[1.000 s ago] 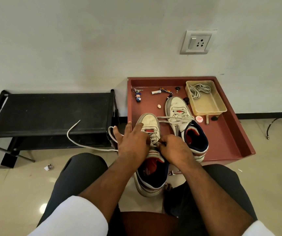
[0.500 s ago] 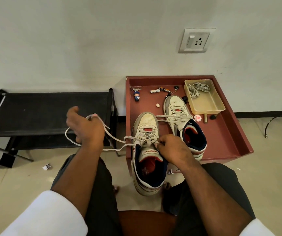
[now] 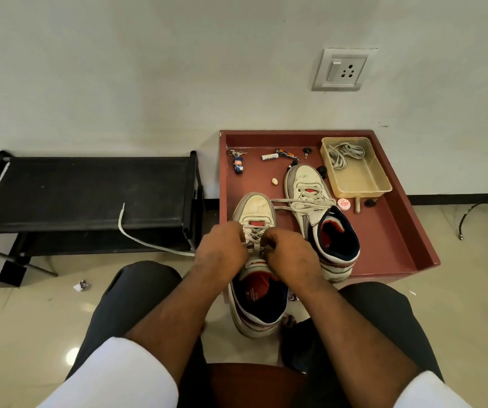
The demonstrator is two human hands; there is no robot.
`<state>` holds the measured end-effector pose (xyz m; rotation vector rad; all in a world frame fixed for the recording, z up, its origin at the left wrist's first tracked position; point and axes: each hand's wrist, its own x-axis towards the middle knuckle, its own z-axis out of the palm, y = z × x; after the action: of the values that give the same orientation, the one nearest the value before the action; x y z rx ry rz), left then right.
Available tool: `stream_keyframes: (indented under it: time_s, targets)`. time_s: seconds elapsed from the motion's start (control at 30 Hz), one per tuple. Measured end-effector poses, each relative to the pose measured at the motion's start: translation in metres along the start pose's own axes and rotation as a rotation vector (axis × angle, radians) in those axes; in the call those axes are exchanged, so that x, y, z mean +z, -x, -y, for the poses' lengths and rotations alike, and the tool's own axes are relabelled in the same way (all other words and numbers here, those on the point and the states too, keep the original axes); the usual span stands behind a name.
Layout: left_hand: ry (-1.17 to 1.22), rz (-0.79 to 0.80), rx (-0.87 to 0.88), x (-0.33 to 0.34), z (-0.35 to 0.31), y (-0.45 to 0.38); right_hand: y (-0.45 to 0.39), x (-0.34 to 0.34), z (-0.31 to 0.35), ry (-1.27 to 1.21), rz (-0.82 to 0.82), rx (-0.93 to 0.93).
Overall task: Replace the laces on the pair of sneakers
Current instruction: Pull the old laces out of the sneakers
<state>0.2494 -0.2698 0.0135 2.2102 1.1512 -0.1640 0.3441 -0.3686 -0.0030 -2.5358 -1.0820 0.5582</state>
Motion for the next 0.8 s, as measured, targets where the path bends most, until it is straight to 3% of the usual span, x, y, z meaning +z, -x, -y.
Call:
stream_keyframes:
  time_s: [0.13,0.2,0.3,0.37,0.43,0.57,0.63,0.7,0.8]
  targets:
    - [0.086,0.037,-0.07,-0.009,0.007,-0.008,-0.001,0.006,0.001,-0.079,-0.014,0.024]
    - [0.13,0.058,-0.093,-0.009,0.009,-0.011,0.0,0.008,-0.002,-0.405,-0.039,0.134]
    - [0.199,0.071,-0.107,-0.008,0.01,-0.013,-0.001,0.0,0.0,-1.018,0.002,0.44]
    - [0.208,0.056,-0.102,-0.007,0.011,-0.014,-0.001,-0.005,-0.001,-1.204,0.072,0.529]
    - [0.212,0.038,-0.085,-0.005,0.012,-0.014,-0.004,-0.001,-0.006,-1.031,0.058,0.397]
    - [0.229,0.052,-0.062,-0.004,0.015,-0.014,-0.007,0.01,-0.009,-0.083,-0.015,-0.074]
    - [0.236,0.054,-0.069,-0.004,0.017,-0.014,-0.009,0.011,-0.005,0.065,-0.076,-0.126]
    - [0.264,0.064,-0.077,-0.004,0.019,-0.016,-0.01,0.015,-0.005,-0.113,-0.135,-0.076]
    - [0.294,0.076,-0.083,-0.005,0.018,-0.017,-0.006,0.003,-0.009,-0.806,-0.129,0.319]
